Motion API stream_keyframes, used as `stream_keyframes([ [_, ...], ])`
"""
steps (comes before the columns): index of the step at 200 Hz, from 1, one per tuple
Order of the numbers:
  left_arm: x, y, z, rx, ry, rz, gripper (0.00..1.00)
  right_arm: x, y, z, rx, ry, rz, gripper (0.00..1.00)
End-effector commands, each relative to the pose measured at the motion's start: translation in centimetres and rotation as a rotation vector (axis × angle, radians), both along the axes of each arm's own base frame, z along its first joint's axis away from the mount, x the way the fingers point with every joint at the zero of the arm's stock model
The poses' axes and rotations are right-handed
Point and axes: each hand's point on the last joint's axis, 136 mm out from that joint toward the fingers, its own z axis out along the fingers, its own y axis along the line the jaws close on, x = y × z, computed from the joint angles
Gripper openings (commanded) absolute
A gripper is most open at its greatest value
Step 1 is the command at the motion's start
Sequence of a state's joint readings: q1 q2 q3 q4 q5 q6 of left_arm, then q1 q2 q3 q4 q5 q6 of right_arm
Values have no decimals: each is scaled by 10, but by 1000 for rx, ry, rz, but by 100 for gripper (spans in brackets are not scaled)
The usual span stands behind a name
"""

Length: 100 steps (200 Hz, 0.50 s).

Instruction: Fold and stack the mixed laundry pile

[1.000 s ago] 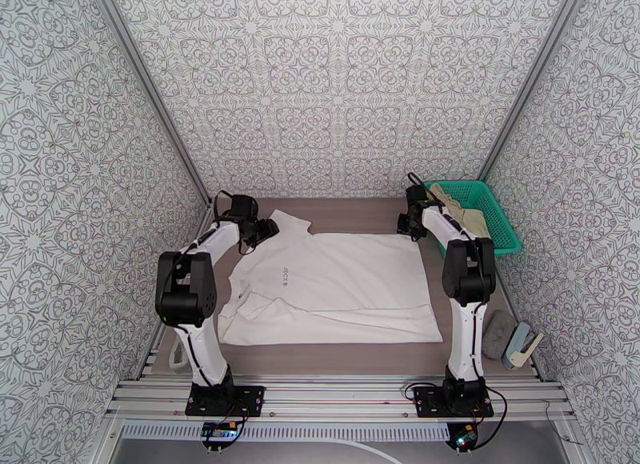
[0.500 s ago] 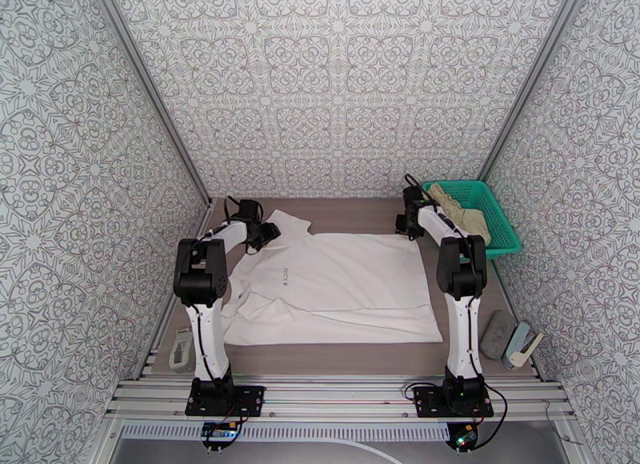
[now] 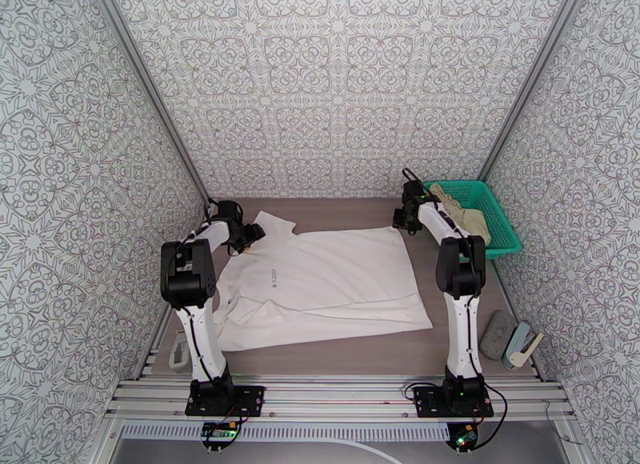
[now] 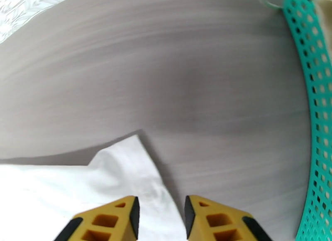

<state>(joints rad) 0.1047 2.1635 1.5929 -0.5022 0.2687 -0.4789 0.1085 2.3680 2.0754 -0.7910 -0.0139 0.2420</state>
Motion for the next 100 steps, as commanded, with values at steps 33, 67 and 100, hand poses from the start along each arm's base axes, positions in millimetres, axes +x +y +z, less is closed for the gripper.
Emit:
stream_keyframes([
  [33,27,7,44,116,-81,-52,69,16,27,-19,48,23,92,38],
  [67,35,26,47,187,-59,-37,73,18,15,-35,-10,92,4,43],
  [100,41,42,20,229,15,-44,77,10,10,-54,-18,160,-49,44],
])
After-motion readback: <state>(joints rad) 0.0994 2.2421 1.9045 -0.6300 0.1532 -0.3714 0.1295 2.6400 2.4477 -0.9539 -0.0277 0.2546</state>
